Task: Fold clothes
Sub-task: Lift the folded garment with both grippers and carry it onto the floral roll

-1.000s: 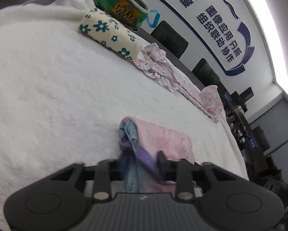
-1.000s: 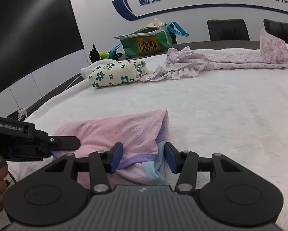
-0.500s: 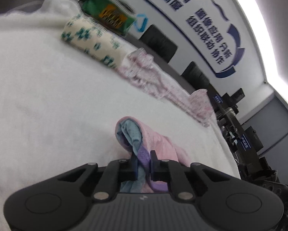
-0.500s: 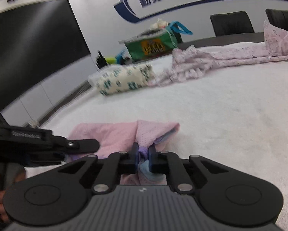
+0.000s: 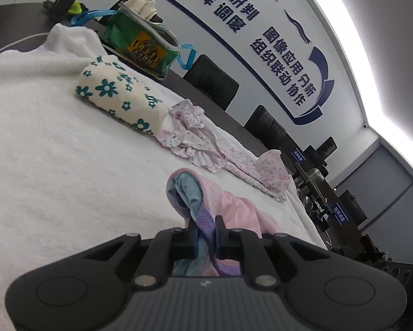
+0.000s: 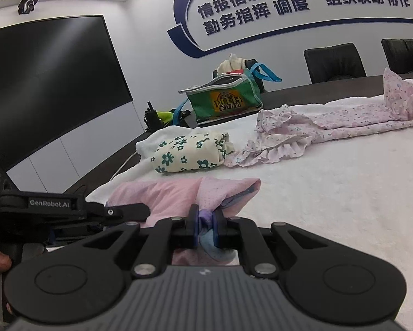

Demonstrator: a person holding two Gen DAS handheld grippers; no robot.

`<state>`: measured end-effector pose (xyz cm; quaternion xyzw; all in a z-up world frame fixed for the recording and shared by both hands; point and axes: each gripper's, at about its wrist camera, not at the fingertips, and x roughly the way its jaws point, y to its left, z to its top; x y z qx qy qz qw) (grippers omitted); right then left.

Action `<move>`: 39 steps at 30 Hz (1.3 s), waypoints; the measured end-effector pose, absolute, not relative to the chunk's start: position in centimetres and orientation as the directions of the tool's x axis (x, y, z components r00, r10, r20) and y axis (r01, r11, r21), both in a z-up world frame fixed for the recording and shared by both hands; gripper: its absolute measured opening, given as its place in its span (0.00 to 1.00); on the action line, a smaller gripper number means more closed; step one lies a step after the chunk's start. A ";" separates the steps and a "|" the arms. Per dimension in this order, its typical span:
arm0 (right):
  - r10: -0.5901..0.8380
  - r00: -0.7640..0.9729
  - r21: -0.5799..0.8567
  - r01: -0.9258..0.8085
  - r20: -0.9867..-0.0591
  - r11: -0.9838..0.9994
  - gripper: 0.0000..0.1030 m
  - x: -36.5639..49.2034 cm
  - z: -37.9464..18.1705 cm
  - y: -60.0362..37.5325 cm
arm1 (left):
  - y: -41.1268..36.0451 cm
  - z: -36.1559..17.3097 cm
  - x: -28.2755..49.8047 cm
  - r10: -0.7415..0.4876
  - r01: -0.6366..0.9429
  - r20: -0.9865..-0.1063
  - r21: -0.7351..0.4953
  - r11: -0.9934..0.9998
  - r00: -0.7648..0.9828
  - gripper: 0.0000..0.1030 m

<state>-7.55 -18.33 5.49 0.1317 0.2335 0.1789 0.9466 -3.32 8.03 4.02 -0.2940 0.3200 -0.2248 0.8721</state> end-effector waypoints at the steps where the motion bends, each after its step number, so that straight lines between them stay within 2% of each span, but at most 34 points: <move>1: 0.401 0.827 0.332 -0.279 -0.394 0.901 0.08 -7.5 5.6 -18.2 | 8.1 4.3 -3.2 -0.579 0.207 -0.425 -0.653 0.728 0.696 0.08; 9: 0.428 0.836 0.320 -0.325 -0.344 0.890 0.08 -5.0 9.1 -17.1 | 9.9 9.6 1.2 -0.553 0.240 -0.417 -0.598 0.764 0.721 0.08; 13: 0.452 0.843 0.321 -0.359 -0.291 0.876 0.08 0.0 13.1 -15.5 | 11.9 12.7 6.5 -0.516 0.221 -0.427 -0.571 0.791 0.742 0.08; 17: 0.459 0.844 0.335 -0.363 -0.278 0.870 0.08 6.6 15.8 -13.4 | 13.8 15.8 11.7 -0.478 0.201 -0.436 -0.543 0.816 0.762 0.08; 19: 0.456 0.837 0.336 -0.354 -0.302 0.873 0.08 9.6 15.2 -12.2 | 14.8 17.4 14.3 -0.459 0.191 -0.440 -0.528 0.827 0.772 0.08; 24: 0.447 0.815 0.336 -0.331 -0.370 0.882 0.08 16.9 13.2 -9.4 | 16.7 14.7 21.2 -0.413 0.134 -0.501 -0.501 0.855 0.760 0.08; 30: 0.405 0.781 0.324 -0.273 -0.475 0.906 0.08 22.5 8.0 -8.1 | 17.3 7.6 25.0 -0.433 0.089 -0.560 -0.537 0.839 0.706 0.08; 31: 0.388 0.776 0.314 -0.256 -0.497 0.914 0.08 23.2 7.0 -8.0 | 17.5 6.9 25.0 -0.433 0.086 -0.562 -0.537 0.839 0.705 0.12; 32: 0.365 0.771 0.290 -0.241 -0.523 0.926 0.08 23.5 6.0 -7.9 | 17.7 6.6 24.9 -0.433 0.088 -0.556 -0.540 0.837 0.709 0.31; 33: 0.339 0.764 0.265 -0.226 -0.549 0.937 0.10 23.8 5.0 -7.8 | 17.9 6.2 24.7 -0.434 0.090 -0.549 -0.543 0.835 0.714 0.36; 34: 0.328 0.764 0.249 -0.223 -0.556 0.942 0.11 23.8 4.7 -7.8 | 18.2 5.8 24.6 -0.435 0.092 -0.543 -0.546 0.833 0.719 0.36; 35: 0.319 0.765 0.236 -0.222 -0.559 0.946 0.16 23.7 4.5 -7.8 | 18.4 5.4 24.4 -0.435 0.093 -0.536 -0.549 0.831 0.723 0.35; 38: 0.279 0.802 0.182 -0.215 -0.528 0.960 0.46 22.8 5.6 -8.0 | 19.4 6.7 23.4 -0.397 0.083 -0.509 -0.532 0.842 0.764 0.35; 39: 0.281 0.809 0.176 -0.221 -0.516 0.959 0.46 22.8 5.7 -7.9 | 19.5 8.1 22.6 -0.358 0.083 -0.483 -0.502 0.861 0.799 0.35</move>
